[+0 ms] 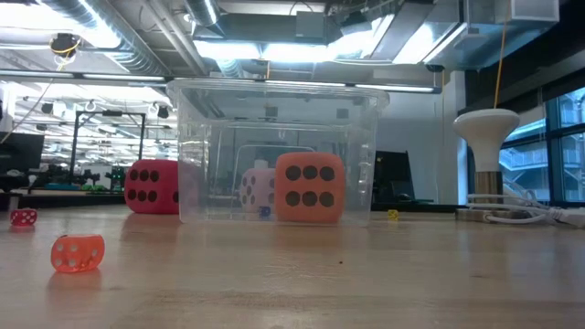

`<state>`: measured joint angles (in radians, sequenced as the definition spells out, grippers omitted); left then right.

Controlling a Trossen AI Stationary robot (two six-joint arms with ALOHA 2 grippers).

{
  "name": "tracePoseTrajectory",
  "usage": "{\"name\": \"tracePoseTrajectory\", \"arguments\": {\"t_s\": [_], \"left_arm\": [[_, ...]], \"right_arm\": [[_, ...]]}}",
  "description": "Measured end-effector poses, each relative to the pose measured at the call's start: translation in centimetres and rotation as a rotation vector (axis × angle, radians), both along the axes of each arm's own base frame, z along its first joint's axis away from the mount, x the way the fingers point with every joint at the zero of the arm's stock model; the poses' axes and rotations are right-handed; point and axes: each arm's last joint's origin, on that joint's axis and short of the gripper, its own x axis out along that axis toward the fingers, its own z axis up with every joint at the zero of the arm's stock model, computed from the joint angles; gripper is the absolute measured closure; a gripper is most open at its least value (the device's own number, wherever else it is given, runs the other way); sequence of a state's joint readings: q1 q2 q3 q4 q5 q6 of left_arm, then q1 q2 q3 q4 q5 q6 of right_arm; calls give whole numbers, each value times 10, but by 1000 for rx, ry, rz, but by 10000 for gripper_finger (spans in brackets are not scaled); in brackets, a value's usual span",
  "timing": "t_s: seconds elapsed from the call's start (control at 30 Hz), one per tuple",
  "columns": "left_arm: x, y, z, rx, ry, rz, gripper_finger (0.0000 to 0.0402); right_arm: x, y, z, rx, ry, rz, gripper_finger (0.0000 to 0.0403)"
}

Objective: Pick & Place Dice
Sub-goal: Put the small green dice into the transparent bin

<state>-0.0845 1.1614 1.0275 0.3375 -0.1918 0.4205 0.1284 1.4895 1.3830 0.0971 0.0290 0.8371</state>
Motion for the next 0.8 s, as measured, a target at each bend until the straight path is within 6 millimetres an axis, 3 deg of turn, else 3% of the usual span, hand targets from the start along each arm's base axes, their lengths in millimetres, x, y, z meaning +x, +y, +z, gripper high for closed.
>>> {"name": "tracePoseTrajectory", "arguments": {"t_s": [0.17, 0.8], "left_arm": [[0, 0, 0, -17, -1, -2, 388], [-14, 2, 9, -97, -39, 33, 389]], "right_arm": [[0, -1, -1, 2, 8, -44, 135], [0, -6, -5, -16, 59, -205, 144]]}}
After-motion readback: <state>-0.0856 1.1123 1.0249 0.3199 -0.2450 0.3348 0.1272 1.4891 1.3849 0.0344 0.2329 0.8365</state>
